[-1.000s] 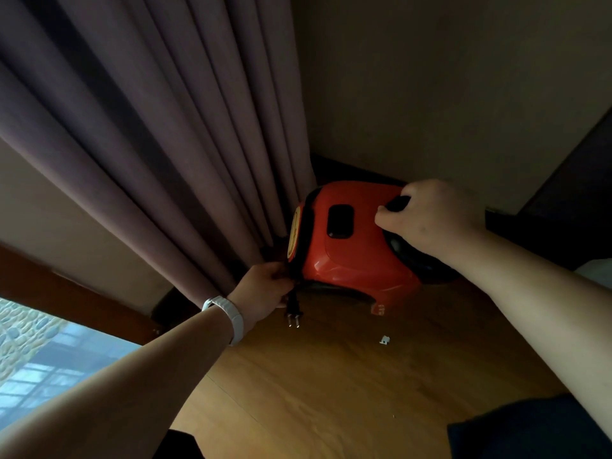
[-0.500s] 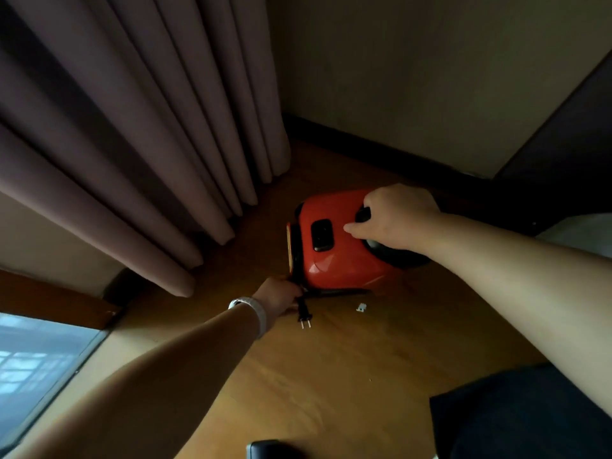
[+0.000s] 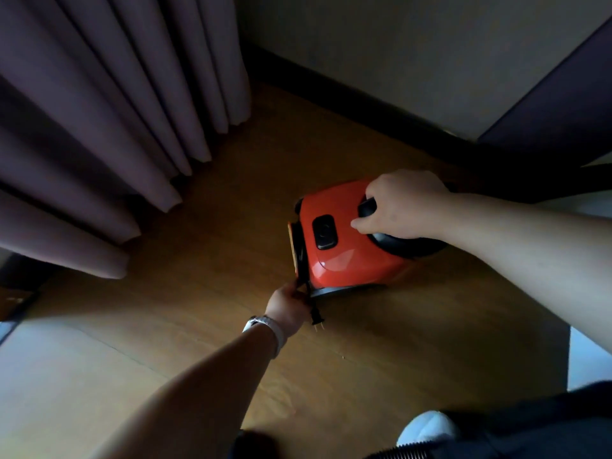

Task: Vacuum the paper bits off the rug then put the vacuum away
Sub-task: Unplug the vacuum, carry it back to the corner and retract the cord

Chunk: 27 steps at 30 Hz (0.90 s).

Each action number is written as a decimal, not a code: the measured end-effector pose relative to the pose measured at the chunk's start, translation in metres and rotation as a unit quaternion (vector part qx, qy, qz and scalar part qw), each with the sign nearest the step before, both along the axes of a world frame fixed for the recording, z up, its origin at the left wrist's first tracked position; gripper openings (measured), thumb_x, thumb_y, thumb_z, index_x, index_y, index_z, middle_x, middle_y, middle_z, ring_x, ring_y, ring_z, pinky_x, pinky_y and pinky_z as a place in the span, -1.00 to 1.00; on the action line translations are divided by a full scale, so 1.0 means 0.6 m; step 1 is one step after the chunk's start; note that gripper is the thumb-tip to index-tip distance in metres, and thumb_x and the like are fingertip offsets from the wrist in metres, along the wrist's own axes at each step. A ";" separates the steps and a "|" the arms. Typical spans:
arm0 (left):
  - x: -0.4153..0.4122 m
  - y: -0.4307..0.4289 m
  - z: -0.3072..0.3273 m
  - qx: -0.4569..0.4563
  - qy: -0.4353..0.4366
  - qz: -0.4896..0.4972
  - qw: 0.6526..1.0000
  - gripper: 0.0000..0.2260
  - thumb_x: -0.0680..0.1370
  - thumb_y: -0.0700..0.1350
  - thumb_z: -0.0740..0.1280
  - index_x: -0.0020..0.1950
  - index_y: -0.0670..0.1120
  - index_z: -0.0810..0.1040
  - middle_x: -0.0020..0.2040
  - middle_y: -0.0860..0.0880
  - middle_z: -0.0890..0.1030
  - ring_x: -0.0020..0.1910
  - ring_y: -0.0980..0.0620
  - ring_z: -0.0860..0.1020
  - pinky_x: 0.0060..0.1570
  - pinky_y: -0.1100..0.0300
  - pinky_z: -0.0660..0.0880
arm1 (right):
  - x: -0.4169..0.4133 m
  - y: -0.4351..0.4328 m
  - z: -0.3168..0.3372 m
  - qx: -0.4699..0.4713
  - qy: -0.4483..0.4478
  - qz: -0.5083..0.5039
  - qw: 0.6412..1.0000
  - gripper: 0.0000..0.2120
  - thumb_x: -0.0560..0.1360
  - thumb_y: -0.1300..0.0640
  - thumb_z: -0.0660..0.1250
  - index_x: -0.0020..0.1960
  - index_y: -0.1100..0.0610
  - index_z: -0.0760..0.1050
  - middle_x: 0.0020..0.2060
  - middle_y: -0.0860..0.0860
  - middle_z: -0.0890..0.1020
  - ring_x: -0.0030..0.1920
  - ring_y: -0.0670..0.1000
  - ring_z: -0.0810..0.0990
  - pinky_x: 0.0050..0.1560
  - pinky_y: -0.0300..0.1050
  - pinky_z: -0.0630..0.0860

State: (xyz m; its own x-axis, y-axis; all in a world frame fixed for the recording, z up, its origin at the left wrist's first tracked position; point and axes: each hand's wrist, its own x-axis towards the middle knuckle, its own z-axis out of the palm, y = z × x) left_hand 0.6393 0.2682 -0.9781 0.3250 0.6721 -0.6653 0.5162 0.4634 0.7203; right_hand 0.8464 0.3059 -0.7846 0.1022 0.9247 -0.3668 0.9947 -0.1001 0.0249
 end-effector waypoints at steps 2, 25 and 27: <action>0.003 -0.001 -0.008 0.036 0.019 -0.014 0.999 -0.77 0.35 -0.13 0.31 -0.01 -0.05 0.61 -0.31 0.01 0.59 -0.26 -0.11 0.55 -0.21 0.09 0.48 | -0.002 0.000 -0.002 0.008 -0.002 -0.002 1.000 -0.56 0.42 -0.32 0.34 -0.25 0.07 0.50 -0.33 -0.02 0.56 -0.30 0.01 0.52 -0.37 -0.13 0.32; -0.086 0.044 0.033 0.155 0.142 -0.324 0.923 -0.51 0.45 0.03 0.45 0.37 0.06 0.45 0.16 0.04 0.58 0.10 0.08 0.56 0.06 0.22 0.49 | 0.002 -0.004 -0.003 -0.001 -0.012 0.067 0.998 -0.60 0.44 -0.35 0.26 -0.08 -0.01 0.50 -0.27 -0.08 0.56 -0.29 -0.02 0.52 -0.39 -0.18 0.31; -0.102 0.072 0.058 0.208 0.172 -0.370 0.889 -0.47 0.48 0.09 0.42 0.42 0.06 0.41 0.27 0.00 0.54 0.21 0.02 0.53 0.15 0.21 0.45 | 0.001 0.002 0.000 -0.006 -0.014 0.081 0.997 -0.64 0.43 -0.33 0.26 -0.09 -0.03 0.47 -0.26 -0.09 0.54 -0.29 -0.03 0.50 -0.39 -0.17 0.28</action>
State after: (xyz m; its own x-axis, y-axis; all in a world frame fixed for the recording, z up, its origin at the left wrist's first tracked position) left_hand 0.5782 0.3112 -0.9436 0.6055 0.5703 -0.5550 0.7920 -0.3631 0.4909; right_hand 0.8471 0.3071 -0.7846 -0.0384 0.9254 -0.3771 0.9966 0.0630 0.0530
